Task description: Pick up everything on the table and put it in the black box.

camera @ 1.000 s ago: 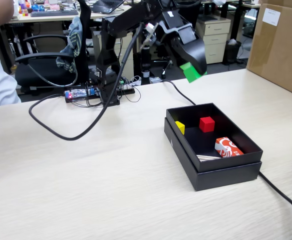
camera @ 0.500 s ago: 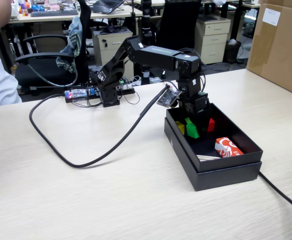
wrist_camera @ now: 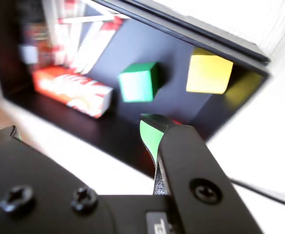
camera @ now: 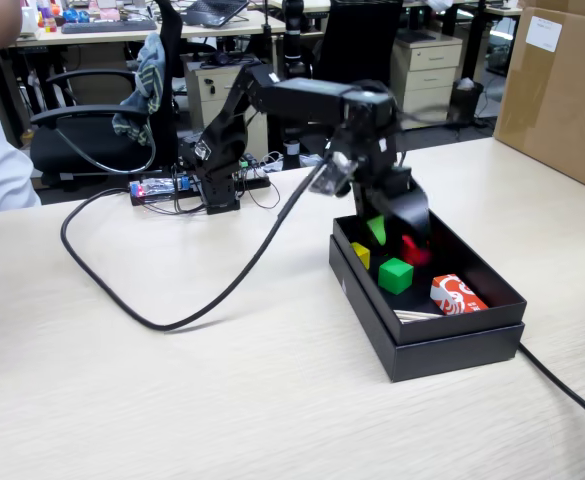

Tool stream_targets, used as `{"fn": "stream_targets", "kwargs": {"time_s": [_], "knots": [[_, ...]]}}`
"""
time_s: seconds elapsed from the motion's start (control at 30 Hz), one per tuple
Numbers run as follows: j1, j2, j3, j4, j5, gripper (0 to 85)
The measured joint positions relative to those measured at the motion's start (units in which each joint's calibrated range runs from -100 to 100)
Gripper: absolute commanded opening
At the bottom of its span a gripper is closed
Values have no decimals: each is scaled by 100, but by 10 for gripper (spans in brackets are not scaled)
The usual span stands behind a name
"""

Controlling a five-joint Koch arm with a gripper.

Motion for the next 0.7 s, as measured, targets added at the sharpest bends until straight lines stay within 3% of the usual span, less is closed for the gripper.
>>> {"fn": "stream_targets", "kwargs": {"time_s": [0.43, 0.7], "knots": [[-947, -5152, -3469, 720, -527, 488], [-1480, -8246, -7631, 2981, -708, 489]]}}
